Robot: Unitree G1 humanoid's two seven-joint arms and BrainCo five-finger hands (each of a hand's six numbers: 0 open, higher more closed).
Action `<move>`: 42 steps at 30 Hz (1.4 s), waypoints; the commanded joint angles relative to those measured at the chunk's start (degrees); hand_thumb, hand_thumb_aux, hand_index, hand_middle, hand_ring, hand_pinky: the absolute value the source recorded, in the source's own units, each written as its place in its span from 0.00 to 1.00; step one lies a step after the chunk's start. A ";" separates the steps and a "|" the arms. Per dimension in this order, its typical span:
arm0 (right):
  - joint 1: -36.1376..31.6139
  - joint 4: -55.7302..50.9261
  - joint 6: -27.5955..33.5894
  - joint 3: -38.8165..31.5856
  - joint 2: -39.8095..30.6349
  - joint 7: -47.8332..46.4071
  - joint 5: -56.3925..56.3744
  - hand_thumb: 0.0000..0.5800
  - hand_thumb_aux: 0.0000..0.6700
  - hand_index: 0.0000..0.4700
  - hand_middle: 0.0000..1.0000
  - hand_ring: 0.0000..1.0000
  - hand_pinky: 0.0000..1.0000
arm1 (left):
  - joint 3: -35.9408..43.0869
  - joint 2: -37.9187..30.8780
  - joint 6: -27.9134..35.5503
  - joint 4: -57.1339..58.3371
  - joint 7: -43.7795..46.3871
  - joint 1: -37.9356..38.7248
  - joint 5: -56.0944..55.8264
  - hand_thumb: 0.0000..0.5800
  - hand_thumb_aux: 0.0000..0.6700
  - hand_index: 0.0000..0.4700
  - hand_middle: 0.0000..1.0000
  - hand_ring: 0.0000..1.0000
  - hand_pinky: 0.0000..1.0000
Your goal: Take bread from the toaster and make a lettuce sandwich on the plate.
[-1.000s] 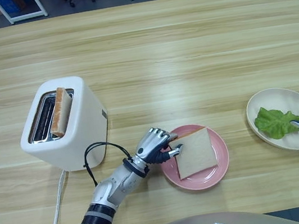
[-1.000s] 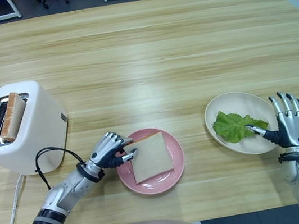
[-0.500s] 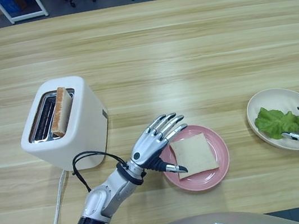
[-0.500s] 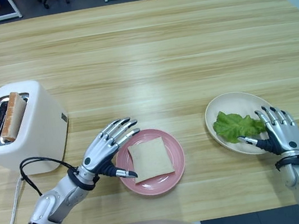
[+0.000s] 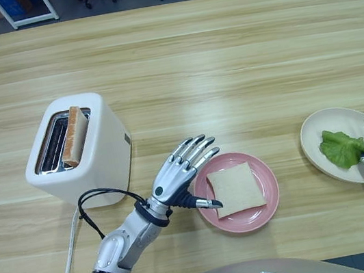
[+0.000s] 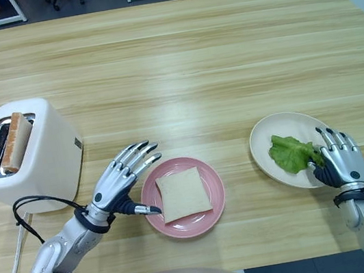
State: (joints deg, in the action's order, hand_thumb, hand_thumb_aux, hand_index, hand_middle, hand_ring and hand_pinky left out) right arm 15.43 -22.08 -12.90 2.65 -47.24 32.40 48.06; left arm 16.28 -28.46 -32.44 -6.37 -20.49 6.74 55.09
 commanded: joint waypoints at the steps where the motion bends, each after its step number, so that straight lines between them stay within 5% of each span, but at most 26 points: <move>1: 2.09 10.89 0.14 2.11 0.22 4.51 1.42 1.00 1.00 1.00 0.00 0.00 0.00 | -2.17 -0.90 0.84 0.53 -1.36 1.30 -1.06 0.00 0.00 0.00 0.00 0.00 0.00; 10: 1.32 33.63 -10.00 -3.29 4.93 -0.13 -0.17 1.00 1.00 1.00 0.00 0.00 0.00 | -7.45 0.17 2.02 0.64 -6.96 2.16 -3.07 0.00 0.00 0.00 0.00 0.00 0.00; 19: -6.63 23.44 -22.67 -21.74 13.26 -2.46 6.62 1.00 1.00 1.00 0.00 0.00 0.00 | -7.23 0.26 1.57 2.22 -7.03 -0.10 -3.28 0.00 0.00 0.00 0.00 0.00 0.00; 33: -7.62 17.27 -19.57 -23.26 13.53 -0.88 11.27 1.00 1.00 1.00 0.00 0.00 0.00 | -8.32 -0.41 2.15 1.47 -6.60 0.35 -3.90 0.00 0.00 0.00 0.00 0.00 0.00; 34: -7.69 17.26 -19.02 -23.17 13.57 -0.39 11.54 1.00 0.98 0.98 0.00 0.00 0.00 | -8.45 -0.47 2.15 1.35 -6.56 0.44 -3.97 0.00 0.00 0.00 0.00 0.00 0.00; 36: -7.77 17.61 -18.35 -22.86 13.38 0.18 11.58 0.89 0.67 0.67 0.00 0.00 0.00 | -9.25 -0.78 2.36 0.68 -6.61 1.02 -4.13 0.00 0.00 0.00 0.00 0.00 0.00; 42: -8.47 17.91 -17.87 -22.30 12.49 0.83 11.44 0.86 0.63 0.63 0.00 0.00 0.00 | -15.88 -1.73 5.08 -4.97 -7.46 5.57 -3.99 0.00 0.00 0.00 0.00 0.00 0.00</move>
State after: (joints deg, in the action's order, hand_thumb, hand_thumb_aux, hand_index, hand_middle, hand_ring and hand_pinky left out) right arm 7.73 -4.31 -30.88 -19.85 -34.15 33.41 59.45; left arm 3.16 -29.44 -28.67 -9.13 -27.89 10.26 51.51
